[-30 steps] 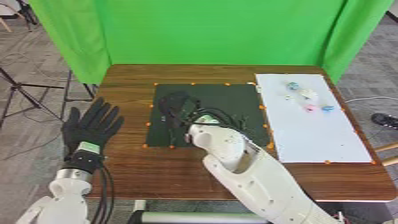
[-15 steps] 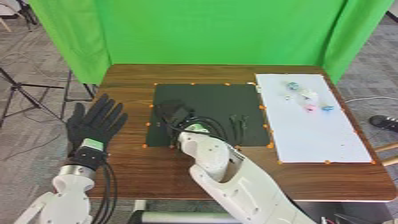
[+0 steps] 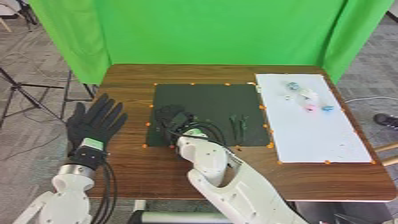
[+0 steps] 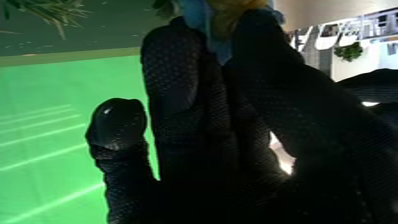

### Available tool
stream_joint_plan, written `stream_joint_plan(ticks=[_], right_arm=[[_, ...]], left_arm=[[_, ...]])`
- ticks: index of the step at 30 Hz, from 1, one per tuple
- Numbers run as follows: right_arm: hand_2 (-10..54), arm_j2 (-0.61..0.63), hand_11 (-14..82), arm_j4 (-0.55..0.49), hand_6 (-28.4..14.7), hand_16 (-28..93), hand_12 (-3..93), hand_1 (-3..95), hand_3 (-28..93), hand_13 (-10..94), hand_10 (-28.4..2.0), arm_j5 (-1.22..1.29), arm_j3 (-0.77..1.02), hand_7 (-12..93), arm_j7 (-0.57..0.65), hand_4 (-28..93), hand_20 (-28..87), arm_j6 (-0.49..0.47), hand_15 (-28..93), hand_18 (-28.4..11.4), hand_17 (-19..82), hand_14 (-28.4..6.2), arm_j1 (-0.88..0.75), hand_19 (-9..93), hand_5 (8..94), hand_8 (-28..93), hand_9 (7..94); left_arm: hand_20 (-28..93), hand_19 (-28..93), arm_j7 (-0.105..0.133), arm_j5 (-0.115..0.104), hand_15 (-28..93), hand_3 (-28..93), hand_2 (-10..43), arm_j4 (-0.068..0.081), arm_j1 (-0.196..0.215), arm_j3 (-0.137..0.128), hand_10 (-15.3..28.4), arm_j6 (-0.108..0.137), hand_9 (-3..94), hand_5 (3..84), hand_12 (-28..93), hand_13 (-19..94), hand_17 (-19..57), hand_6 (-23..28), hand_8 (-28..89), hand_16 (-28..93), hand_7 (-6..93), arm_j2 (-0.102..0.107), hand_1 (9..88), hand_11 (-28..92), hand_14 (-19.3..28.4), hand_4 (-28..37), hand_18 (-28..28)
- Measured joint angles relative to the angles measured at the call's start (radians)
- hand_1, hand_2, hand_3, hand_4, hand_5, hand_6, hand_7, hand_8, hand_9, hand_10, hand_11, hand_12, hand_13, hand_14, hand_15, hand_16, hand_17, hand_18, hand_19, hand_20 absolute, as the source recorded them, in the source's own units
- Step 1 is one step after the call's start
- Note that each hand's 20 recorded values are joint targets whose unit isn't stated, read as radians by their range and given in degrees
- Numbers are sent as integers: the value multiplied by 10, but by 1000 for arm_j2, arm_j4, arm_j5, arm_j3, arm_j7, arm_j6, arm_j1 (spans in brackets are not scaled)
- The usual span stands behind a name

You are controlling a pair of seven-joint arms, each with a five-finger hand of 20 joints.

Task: Arrange flowers

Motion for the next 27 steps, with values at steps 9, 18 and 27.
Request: stream_joint_plan(ticks=[9,18,27], right_arm=[[-95,2,184,-25,-30,385,179,493,753,718,-140,15,-1,241,25,-283,366,7,508,-212,416,-65,-1,919,627,-141,675],[-95,26,160,-133,-54,268,169,416,797,684,-164,98,49,190,61,-283,355,-31,566,-223,405,-102,-29,918,568,-120,621],[-95,113,104,-302,-82,242,148,395,789,622,-185,207,216,155,185,-283,330,-28,661,-225,372,-135,-78,897,475,-107,444]], left_arm=[[99,334,10,0,325,716,117,-3,19,-12,125,2,325,382,113,226,-50,72,-91,-70,129,-1,270,197,130,-283,131],[99,333,22,-1,322,712,119,-12,41,-29,126,2,326,382,112,226,-50,72,-91,-70,127,-11,270,196,130,-283,132],[100,334,22,-3,321,711,125,-29,78,-61,126,1,326,381,112,226,-51,73,-90,-69,125,-16,263,194,131,-283,133]])
